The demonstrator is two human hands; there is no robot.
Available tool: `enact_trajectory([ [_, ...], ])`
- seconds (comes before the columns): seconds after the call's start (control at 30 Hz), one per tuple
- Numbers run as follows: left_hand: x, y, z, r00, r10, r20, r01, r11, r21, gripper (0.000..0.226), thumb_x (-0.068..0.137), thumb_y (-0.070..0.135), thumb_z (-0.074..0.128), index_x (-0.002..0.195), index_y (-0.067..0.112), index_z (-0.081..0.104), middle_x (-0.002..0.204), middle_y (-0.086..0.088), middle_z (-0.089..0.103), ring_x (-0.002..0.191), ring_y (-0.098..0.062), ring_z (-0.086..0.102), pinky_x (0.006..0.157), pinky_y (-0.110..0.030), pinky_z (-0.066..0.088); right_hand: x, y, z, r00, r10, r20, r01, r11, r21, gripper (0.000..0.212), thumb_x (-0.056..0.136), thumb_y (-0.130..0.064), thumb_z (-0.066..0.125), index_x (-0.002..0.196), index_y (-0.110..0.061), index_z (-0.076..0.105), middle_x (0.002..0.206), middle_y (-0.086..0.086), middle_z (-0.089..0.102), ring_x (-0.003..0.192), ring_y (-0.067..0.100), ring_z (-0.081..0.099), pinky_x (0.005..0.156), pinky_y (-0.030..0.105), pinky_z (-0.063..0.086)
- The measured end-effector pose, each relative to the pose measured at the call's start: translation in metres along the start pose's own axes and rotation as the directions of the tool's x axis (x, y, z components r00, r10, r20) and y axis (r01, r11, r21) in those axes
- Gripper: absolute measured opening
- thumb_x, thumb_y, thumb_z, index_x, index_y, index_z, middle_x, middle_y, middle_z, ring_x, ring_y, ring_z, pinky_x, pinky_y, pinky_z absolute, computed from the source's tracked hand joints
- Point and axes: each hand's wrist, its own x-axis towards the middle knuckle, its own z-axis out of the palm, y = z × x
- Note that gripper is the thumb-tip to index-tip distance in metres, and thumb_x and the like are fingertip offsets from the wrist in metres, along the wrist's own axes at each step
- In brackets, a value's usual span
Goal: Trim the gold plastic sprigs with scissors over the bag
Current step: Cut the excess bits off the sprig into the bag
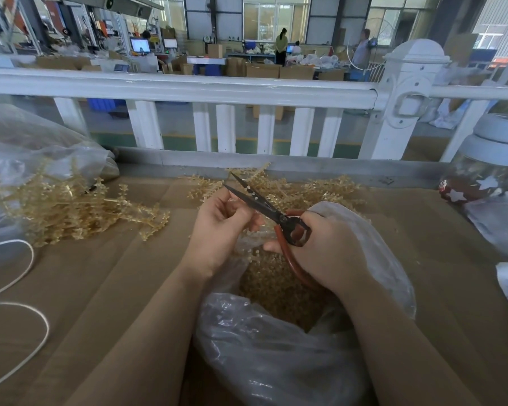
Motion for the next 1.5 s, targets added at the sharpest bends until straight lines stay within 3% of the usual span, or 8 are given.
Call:
enact_trajectory([
  [0.23,0.000,0.000,0.000,0.999,0.036,-0.030,-0.037,0.999,-0.032,0.013,0.094,-0.011,0.053,0.101,-0.001,0.057,0.074,-0.015,0.065,0.063,-0.017,0.063,0.063,-0.026,0.055,0.001,-0.001,-0.004,0.997,0.034,0.072,-0.033,0.999,-0.017,0.081,0.054,-0.098,0.039,0.097,-0.034,0.065,0.072,-0.029,0.047,0.067,-0.007,0.046,0.060,0.005,0.028],
  [0.43,0.001,-0.003,-0.001,0.995,0.046,-0.088,-0.047,0.999,-0.006,0.009,0.095,-0.005,0.055,0.097,-0.005,0.064,0.079,-0.009,0.069,0.073,-0.015,0.065,0.070,-0.023,0.056,-0.001,-0.004,-0.015,0.998,-0.031,0.050,0.037,0.994,-0.106,0.062,0.066,-0.093,0.050,0.097,-0.040,0.059,0.072,-0.036,0.033,0.067,-0.014,0.038,0.056,0.003,0.022],
  [0.57,0.003,-0.006,-0.003,0.984,0.052,-0.168,-0.050,0.999,0.018,0.010,0.097,0.001,0.057,0.094,-0.001,0.066,0.070,0.006,0.068,0.066,-0.005,0.062,0.064,-0.016,0.051,-0.001,-0.004,-0.010,0.996,-0.005,0.088,0.000,0.998,0.055,0.068,0.060,-0.096,0.045,0.101,-0.043,0.055,0.078,-0.036,0.045,0.072,-0.010,0.046,0.064,0.006,0.031],
  [0.67,0.004,-0.006,-0.005,0.974,0.072,-0.213,-0.066,0.997,0.032,0.010,0.097,0.002,0.056,0.090,0.002,0.064,0.070,0.003,0.065,0.065,-0.007,0.058,0.064,-0.016,0.050,-0.001,-0.002,-0.007,0.999,0.012,0.050,-0.018,0.992,0.125,0.071,0.056,-0.104,0.034,0.097,-0.048,0.047,0.080,-0.032,0.054,0.075,-0.013,0.052,0.062,0.008,0.037],
  [0.77,0.001,-0.004,-0.003,0.980,0.094,-0.177,-0.086,0.995,0.054,0.014,0.096,0.003,0.057,0.084,0.009,0.061,0.073,-0.003,0.062,0.067,-0.010,0.054,0.064,-0.016,0.048,-0.001,-0.002,-0.005,1.000,0.021,0.019,-0.023,0.992,0.125,0.072,0.055,-0.105,0.029,0.094,-0.047,0.047,0.080,-0.032,0.053,0.074,-0.012,0.052,0.062,0.009,0.037],
  [0.93,0.001,-0.006,0.003,0.993,0.084,-0.080,-0.081,0.996,0.045,0.007,0.096,-0.004,0.055,0.095,-0.005,0.062,0.074,-0.005,0.067,0.065,-0.006,0.060,0.063,-0.016,0.048,-0.002,-0.002,-0.007,0.999,-0.011,0.035,0.009,0.998,0.063,0.069,0.056,-0.102,0.034,0.094,-0.045,0.045,0.077,-0.033,0.045,0.071,-0.016,0.043,0.059,0.007,0.030],
  [1.07,0.001,-0.004,0.003,0.995,0.095,-0.011,-0.095,0.995,0.023,0.014,0.095,-0.004,0.056,0.095,0.005,0.066,0.078,-0.015,0.070,0.070,-0.014,0.064,0.066,-0.021,0.052,-0.002,-0.002,-0.008,1.000,-0.026,0.008,0.026,1.000,0.013,0.063,0.061,-0.099,0.036,0.094,-0.046,0.043,0.076,-0.036,0.038,0.069,-0.017,0.038,0.058,0.006,0.026],
  [1.5,0.003,-0.008,0.005,0.999,0.042,0.025,-0.040,0.997,-0.063,0.018,0.094,0.006,0.057,0.088,0.017,0.071,0.074,0.005,0.067,0.066,-0.009,0.056,0.068,-0.018,0.050,-0.002,-0.001,-0.003,0.998,-0.051,-0.041,0.054,0.997,0.061,0.070,0.061,-0.102,0.028,0.092,-0.042,0.046,0.072,-0.027,0.049,0.067,-0.012,0.045,0.057,0.008,0.033],
])
